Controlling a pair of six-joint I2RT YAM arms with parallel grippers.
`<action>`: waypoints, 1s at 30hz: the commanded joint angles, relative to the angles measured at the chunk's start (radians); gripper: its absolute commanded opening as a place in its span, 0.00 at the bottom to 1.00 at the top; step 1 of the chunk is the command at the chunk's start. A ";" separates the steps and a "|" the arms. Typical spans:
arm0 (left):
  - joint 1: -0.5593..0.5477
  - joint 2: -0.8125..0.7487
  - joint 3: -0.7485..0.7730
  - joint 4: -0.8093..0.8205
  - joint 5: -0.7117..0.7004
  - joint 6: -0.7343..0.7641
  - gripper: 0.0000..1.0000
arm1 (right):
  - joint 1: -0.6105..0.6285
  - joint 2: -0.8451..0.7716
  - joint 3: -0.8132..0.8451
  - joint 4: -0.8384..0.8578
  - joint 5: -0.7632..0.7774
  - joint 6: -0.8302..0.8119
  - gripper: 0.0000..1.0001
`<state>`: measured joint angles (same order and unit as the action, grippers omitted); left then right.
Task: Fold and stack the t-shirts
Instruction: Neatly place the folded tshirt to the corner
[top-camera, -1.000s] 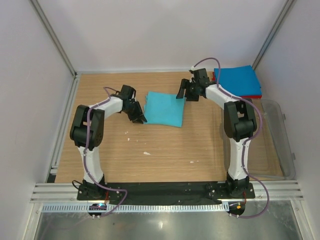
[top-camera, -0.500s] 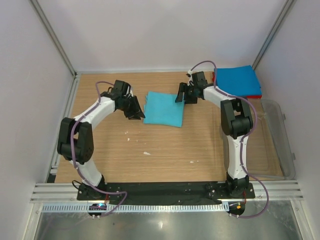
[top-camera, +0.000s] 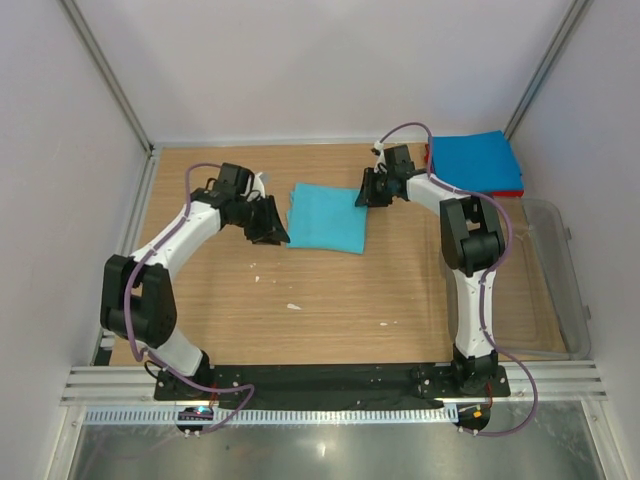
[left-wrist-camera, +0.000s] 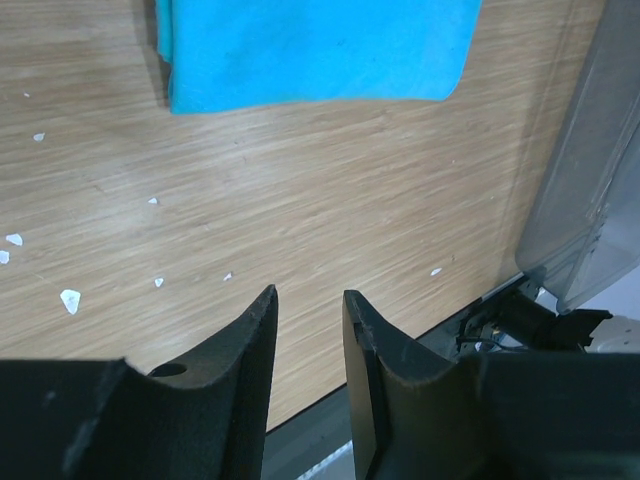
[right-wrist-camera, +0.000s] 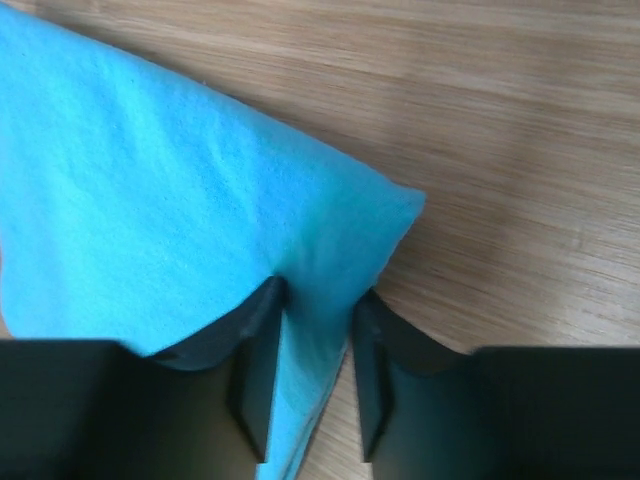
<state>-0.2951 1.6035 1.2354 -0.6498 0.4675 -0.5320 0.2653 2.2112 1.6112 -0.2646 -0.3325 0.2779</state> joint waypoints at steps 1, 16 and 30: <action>0.002 -0.037 -0.014 -0.016 0.043 0.040 0.34 | 0.003 0.016 -0.013 -0.001 -0.008 -0.031 0.32; 0.001 -0.051 -0.051 0.032 0.128 0.012 0.34 | 0.009 -0.082 0.223 -0.263 0.217 -0.207 0.01; 0.001 -0.042 -0.051 0.032 0.143 0.007 0.34 | 0.006 -0.114 0.394 -0.352 0.625 -0.451 0.01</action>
<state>-0.2951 1.5955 1.1870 -0.6403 0.5766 -0.5198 0.2749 2.1723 1.9270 -0.5930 0.1604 -0.0853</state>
